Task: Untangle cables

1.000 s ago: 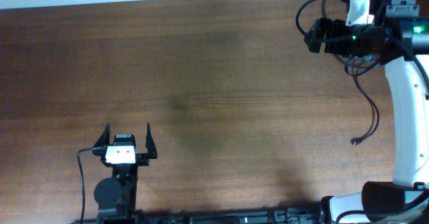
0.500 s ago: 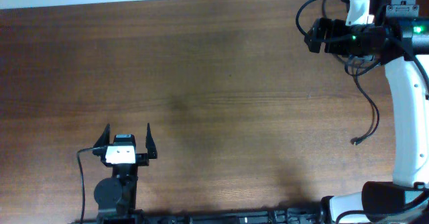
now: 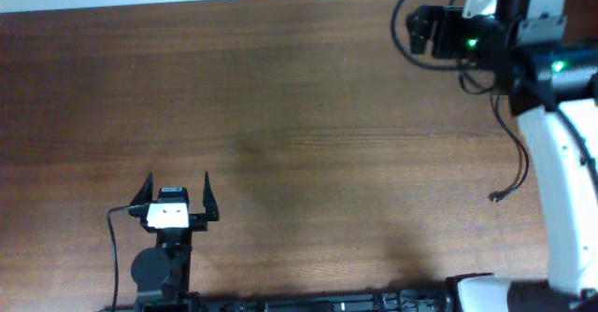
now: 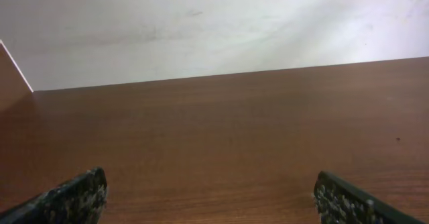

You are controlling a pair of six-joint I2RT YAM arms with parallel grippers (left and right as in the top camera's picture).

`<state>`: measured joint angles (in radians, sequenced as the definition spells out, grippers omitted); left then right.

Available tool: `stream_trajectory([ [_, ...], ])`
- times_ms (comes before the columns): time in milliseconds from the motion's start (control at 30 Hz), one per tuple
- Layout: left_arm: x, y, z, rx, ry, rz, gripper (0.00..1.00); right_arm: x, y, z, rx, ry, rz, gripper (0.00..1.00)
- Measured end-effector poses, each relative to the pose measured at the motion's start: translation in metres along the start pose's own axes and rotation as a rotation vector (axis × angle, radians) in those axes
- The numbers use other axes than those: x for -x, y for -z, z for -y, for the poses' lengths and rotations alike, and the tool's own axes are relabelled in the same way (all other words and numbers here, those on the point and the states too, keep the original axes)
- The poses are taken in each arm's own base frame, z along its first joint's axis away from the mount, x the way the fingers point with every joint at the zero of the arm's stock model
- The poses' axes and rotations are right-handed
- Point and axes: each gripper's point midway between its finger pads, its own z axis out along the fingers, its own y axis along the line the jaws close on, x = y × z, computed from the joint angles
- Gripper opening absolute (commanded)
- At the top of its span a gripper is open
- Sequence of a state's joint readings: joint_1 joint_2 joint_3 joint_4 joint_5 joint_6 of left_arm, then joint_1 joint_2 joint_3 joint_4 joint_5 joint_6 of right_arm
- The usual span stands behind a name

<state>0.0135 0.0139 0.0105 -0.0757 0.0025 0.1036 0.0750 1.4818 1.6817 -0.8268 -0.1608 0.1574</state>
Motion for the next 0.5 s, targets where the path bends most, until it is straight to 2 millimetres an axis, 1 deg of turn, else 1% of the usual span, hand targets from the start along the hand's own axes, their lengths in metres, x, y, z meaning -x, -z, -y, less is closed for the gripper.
stream_trajectory([
  [67,0.0,0.0,0.0,0.0,0.0,0.0,0.99,0.006,-0.002,-0.011,0.016,0.033,0.088,0.99],
  [100,0.0,0.0,0.0,0.001,0.0,0.0,0.99,0.003,-0.005,-0.016,0.027,0.049,0.14,0.99],
  [167,0.0,0.0,-0.001,0.003,0.0,0.0,0.99,0.004,-0.009,-0.019,0.042,0.062,0.205,0.99],
  [200,0.0,0.0,-0.001,0.003,0.0,0.0,0.99,-0.01,-0.016,-0.019,0.048,0.067,0.22,0.99],
  [233,0.0,0.0,-0.001,0.004,0.0,0.0,0.99,-0.014,-0.02,-0.019,0.056,0.072,0.259,0.99],
  [333,0.0,0.0,-0.001,0.003,0.0,0.0,0.99,-0.036,-0.032,-0.016,0.068,0.078,0.307,0.99],
  [400,0.0,0.0,-0.001,0.004,0.0,0.0,0.99,-0.054,-0.037,-0.012,0.075,0.082,0.339,0.99],
  [500,0.0,0.0,-0.001,0.004,0.0,0.0,0.99,-0.063,-0.034,-0.01,0.091,0.091,0.432,0.99],
])
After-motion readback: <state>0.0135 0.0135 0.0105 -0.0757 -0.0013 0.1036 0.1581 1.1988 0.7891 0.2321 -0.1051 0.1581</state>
